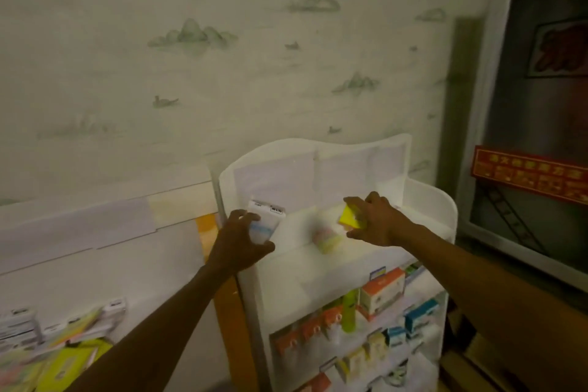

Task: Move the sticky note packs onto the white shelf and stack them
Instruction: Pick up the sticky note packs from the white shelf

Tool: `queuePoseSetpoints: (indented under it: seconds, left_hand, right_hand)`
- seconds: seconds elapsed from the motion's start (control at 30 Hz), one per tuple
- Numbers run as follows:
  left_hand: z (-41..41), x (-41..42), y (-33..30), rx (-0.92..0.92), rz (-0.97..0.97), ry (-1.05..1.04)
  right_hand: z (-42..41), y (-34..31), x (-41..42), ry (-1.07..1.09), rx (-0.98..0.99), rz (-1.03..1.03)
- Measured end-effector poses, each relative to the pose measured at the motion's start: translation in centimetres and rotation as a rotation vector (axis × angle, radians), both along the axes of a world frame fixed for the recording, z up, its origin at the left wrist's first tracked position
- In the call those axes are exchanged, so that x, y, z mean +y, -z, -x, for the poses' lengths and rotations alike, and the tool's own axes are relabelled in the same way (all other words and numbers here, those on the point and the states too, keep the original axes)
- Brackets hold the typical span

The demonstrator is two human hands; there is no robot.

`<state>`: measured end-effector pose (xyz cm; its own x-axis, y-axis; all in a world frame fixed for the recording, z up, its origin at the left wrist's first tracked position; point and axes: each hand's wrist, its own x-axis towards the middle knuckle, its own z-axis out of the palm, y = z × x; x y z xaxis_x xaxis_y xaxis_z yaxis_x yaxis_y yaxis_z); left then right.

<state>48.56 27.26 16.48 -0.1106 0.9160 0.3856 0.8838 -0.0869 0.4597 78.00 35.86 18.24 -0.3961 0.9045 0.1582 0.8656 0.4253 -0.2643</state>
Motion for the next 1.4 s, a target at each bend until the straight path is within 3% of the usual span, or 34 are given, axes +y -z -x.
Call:
queuePoseSetpoints:
  seconds: [0.33,0.6,0.93,1.4]
  left_hand:
    - [-10.8,13.6,4.2,-0.049,0.031,0.038]
    - [-16.9,22.7,6.6,-0.104,0.072,0.01]
    - [-19.9,28.1,9.1,-0.128,0.092,-0.092]
    - [-22.6,31.3,9.7,-0.109,0.095,-0.418]
  right_hand:
    - [-12.2,2.7,11.3,0.153,-0.061,0.018]
    - [-17.6,4.3,20.8,0.149,-0.11,0.062]
    - [-16.9,8.2,29.6,-0.004,-0.154,0.1]
    - [-11.6,11.7,42.2,-0.259,-0.177,0.134]
